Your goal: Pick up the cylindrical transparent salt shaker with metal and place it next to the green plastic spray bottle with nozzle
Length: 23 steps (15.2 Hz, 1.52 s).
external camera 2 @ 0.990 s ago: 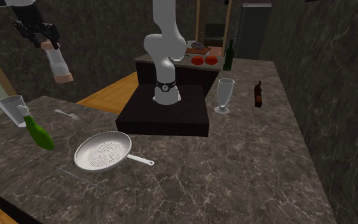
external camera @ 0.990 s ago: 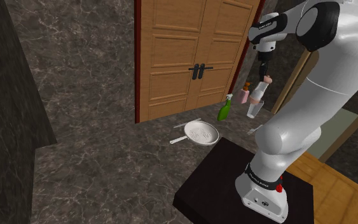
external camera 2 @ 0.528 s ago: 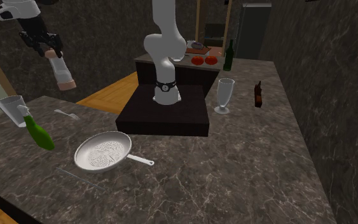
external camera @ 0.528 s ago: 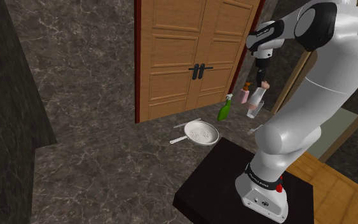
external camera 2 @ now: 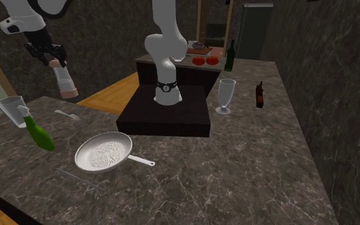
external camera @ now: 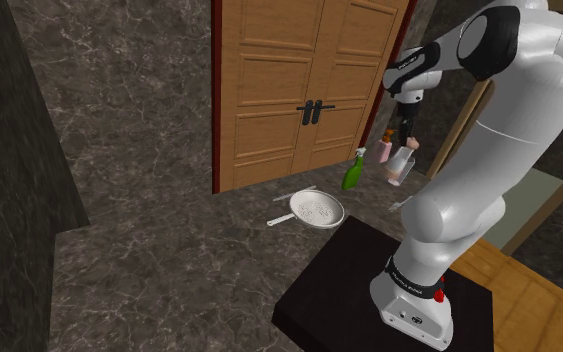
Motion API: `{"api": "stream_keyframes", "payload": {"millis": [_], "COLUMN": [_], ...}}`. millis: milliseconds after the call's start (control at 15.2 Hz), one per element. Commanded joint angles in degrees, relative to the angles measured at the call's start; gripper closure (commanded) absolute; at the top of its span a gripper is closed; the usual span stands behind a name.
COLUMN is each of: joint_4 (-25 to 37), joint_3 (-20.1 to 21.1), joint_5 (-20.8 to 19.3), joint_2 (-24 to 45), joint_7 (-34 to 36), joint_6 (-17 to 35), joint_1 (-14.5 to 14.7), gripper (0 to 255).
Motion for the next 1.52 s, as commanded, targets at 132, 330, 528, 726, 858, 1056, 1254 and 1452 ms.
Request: {"api": "stream_keyframes", "payload": {"millis": [132,330,528,726,858,1056,1254,1452], "joint_4": [-2.0,-3.2,-4.4,-5.5,-6.1,-7.0,-7.8,-8.4], "joint_3": [-0.2,-0.3,-0.4,-0.5,-0.5,-0.5,-0.4,-0.3], "joint_5": [0.3,0.5,0.8,1.2,1.5,2.0,2.6,3.2], "joint_2": [1.4,2.5,3.7,5.0,6.0,7.5,9.1,10.9], "joint_7": [0.4,0.7,0.8,1.0,1.1,1.1,1.2,1.1], "joint_6": [3.2,5.5,7.7,10.0,11.5,13.8,16.1,18.3], "joint_1": [-0.2,-0.3,-0.5,-0.6,-0.8,-1.0,-1.2,-1.5], "gripper": [255,255,255,255,255,255,255,255]}}
